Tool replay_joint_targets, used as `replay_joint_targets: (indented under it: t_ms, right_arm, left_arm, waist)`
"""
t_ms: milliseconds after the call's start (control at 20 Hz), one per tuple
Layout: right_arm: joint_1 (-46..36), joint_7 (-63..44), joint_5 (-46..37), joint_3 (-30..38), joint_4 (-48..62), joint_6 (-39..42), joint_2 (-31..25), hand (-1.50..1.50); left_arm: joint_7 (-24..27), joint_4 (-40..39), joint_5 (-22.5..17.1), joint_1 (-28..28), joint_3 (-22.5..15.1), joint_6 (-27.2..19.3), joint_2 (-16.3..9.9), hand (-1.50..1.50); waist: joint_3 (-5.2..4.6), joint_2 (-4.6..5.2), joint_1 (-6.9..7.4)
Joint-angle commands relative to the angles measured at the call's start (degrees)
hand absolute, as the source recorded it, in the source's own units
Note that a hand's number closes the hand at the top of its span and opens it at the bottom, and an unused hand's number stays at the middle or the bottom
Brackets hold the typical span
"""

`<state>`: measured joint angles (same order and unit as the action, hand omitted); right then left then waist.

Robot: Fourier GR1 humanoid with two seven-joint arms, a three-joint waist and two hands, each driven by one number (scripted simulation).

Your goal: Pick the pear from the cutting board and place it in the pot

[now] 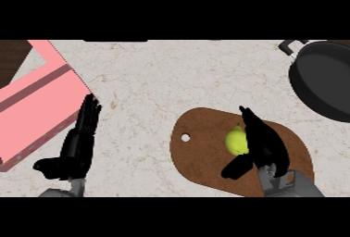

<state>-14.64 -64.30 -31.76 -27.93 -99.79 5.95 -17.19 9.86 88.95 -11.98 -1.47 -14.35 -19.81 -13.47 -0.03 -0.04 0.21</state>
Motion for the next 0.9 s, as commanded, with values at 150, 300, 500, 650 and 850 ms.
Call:
replay_joint_targets:
  t_ms: [150, 300, 500, 650, 850]
  right_arm:
    - [0.4, -3.9, -2.4, 3.0, 2.8, 3.1, 2.6, -1.50]
    - [1.2, -3.2, -4.5, 2.5, 4.5, 2.4, 4.4, -1.50]
    - [6.8, 1.4, -6.7, 2.4, 3.6, 1.0, 4.6, -1.50]
    - [3.1, 5.9, -12.5, 1.7, 7.4, -0.3, 3.4, 1.50]
    - [-2.7, 7.9, -15.5, 5.0, 12.3, -0.2, 5.8, 1.50]
  left_arm:
    - [-1.0, 3.3, 0.4, 2.5, 1.4, 2.1, -0.5, 0.00]
    - [0.6, -4.1, 0.5, -3.1, 4.3, 3.1, 0.7, 0.00]
    - [-0.1, -0.7, 3.7, 0.1, 0.9, 0.7, 4.2, 0.00]
    - [-1.6, -0.9, 3.0, -0.7, 3.0, 2.1, 2.8, 0.00]
    - [-1.6, -1.7, 4.0, -2.2, 3.8, 2.9, 3.8, 0.00]
  waist:
    - [0.03, -0.03, 0.02]
    - [0.01, 0.06, -0.24]
    - [0.03, 0.00, -0.34]
    - [0.03, 0.05, -0.26]
    - [0.03, 0.09, -0.10]
